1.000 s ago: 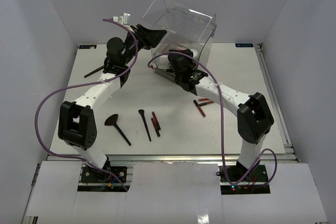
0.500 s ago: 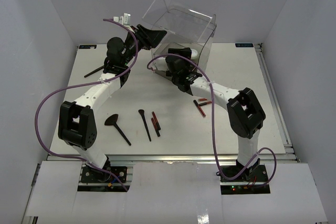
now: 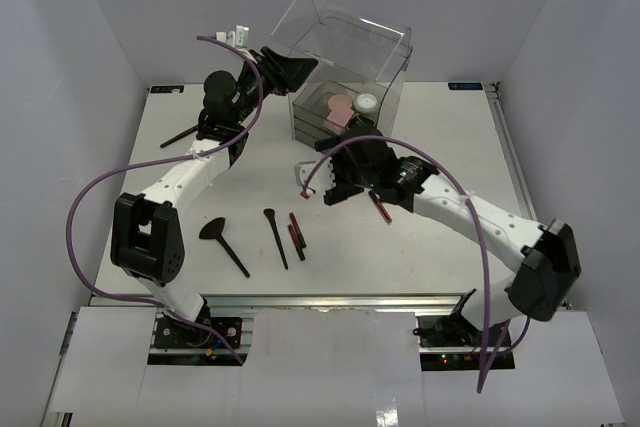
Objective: Organize the makeup
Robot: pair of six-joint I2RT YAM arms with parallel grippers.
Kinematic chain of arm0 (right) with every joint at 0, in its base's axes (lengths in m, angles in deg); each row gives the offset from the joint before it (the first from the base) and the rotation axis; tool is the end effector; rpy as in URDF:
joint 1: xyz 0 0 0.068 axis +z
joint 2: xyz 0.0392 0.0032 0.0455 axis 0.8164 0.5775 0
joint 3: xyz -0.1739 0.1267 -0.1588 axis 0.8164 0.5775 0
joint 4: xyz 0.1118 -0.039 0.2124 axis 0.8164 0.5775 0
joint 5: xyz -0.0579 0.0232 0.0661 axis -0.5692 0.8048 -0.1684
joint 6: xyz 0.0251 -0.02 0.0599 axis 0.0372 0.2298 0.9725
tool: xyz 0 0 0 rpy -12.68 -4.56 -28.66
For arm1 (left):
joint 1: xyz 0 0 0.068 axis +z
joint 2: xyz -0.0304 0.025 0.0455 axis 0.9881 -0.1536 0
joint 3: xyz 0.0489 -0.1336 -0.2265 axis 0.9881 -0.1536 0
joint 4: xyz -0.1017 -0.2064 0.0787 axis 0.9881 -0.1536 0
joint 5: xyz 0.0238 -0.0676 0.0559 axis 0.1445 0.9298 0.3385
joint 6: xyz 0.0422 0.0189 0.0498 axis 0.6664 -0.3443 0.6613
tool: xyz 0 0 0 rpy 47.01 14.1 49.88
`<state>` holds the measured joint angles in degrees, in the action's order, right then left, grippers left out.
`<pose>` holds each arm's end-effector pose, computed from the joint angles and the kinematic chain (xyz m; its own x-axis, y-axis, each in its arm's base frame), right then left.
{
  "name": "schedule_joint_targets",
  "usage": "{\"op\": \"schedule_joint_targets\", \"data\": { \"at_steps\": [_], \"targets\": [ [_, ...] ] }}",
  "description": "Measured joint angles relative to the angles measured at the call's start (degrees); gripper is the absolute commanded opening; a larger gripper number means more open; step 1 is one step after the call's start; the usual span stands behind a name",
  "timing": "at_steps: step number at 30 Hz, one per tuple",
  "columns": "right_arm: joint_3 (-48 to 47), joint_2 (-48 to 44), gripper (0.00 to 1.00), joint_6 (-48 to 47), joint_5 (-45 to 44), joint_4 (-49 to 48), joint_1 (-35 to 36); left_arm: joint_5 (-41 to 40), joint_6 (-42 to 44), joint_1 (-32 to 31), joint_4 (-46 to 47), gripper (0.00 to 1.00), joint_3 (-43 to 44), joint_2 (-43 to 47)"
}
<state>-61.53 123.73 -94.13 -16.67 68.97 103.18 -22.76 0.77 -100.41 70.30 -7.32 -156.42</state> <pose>0.2329 0.2523 0.3181 0.4898 -0.8317 -0.2613 -0.5743 -0.0823 -0.8145 0.3666 -0.1503 0.3918 -0.2734 -0.5961 -0.7549 0.6491 0.4648 -0.6022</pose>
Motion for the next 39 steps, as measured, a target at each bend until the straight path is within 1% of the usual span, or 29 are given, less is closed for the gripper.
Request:
{"op": "schedule_joint_targets", "data": {
  "at_steps": [3, 5, 8, 11, 13, 16, 21, 25, 27, 30, 34, 39],
  "targets": [
    [5.7, -7.3, 1.00, -2.4, 10.1, 5.3, 0.0, -0.1, 0.0, 0.0, 0.1, 0.73, -0.8, 0.5],
    [8.8, -10.4, 1.00, -2.9, 14.9, 8.9, -0.1, -0.3, 0.0, 0.0, 0.1, 0.76, -2.7, 1.6],
    [12.1, -13.4, 1.00, -2.7, 20.0, 13.0, -0.4, -1.2, 0.2, 0.0, 0.0, 0.79, -7.2, 4.2],
    [15.8, -17.4, 1.00, -1.5, 23.9, 15.3, -1.2, -3.3, -0.1, 0.0, -0.1, 0.80, -13.9, 8.1],
    [17.8, -21.0, 1.00, -0.2, 26.7, 16.4, -3.4, -4.6, -0.7, 0.0, 0.3, 0.80, -18.8, 10.5],
    [19.1, -25.1, 1.00, 1.7, 31.5, 17.1, -8.7, -6.0, -1.8, 0.0, 0.6, 0.80, -24.8, 11.8],
    [19.5, -26.6, 1.00, 7.2, 39.3, 14.8, -19.3, -7.2, -3.8, 0.0, 0.8, 0.78, -30.9, 10.0],
    [20.5, -24.9, 1.00, 18.0, 47.0, 8.2, -30.0, -7.1, -5.5, 0.0, 2.5, 0.72, -33.1, 7.0],
    [20.5, -22.0, 0.95, 24.1, 50.4, 4.8, -35.0, -6.1, -6.3, 0.0, 4.5, 0.68, -33.0, 4.1],
    [20.4, -16.3, 0.92, 31.7, 56.7, 1.6, -40.8, -3.7, -7.9, 0.0, 7.4, 0.64, -32.4, -1.8],
    [20.6, -13.5, 0.92, 37.7, 65.7, 1.1, -44.5, -0.7, -10.2, 0.0, 9.5, 0.61, -28.0, -11.9],
    [21.3, -16.8, 0.91, 40.0, 71.4, 0.0, -45.7, 0.8, -12.9, 0.0, 12.4, 0.57, -21.0, -20.9]
  ]
}}
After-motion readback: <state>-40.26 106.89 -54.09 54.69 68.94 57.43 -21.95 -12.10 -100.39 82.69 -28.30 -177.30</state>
